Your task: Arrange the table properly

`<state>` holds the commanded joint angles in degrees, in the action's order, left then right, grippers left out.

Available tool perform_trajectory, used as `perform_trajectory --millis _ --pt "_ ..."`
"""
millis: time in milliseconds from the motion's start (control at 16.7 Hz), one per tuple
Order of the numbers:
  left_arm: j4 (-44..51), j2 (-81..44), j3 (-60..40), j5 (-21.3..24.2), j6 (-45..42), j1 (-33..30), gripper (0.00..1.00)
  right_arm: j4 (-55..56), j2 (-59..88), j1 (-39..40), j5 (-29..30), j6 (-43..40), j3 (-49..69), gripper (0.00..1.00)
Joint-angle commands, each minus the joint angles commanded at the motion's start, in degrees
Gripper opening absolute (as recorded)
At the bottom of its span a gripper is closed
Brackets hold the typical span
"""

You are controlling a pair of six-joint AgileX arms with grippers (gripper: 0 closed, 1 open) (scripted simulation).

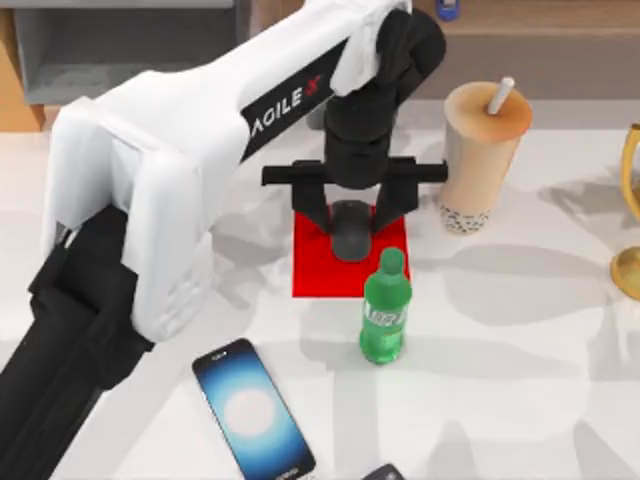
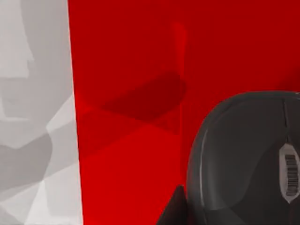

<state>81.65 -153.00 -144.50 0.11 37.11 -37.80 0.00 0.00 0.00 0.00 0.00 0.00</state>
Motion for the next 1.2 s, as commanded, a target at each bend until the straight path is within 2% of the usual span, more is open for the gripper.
perform_trajectory --millis 360,900,1200 --pt "0.1 1.4 3.6 -0.3 -0.6 1.7 0.0 0.0 0.0 0.0 0.0 0.0 0.0 1.0" --pt "-2.7 0.4 3.1 0.0 0.0 0.0 0.0 0.0 0.0 0.0 0.0 0.0 0.0 1.0" --pt "-2.7 0.4 3.1 0.0 0.0 0.0 0.38 0.0 0.0 0.0 0.0 0.0 0.0 1.0"
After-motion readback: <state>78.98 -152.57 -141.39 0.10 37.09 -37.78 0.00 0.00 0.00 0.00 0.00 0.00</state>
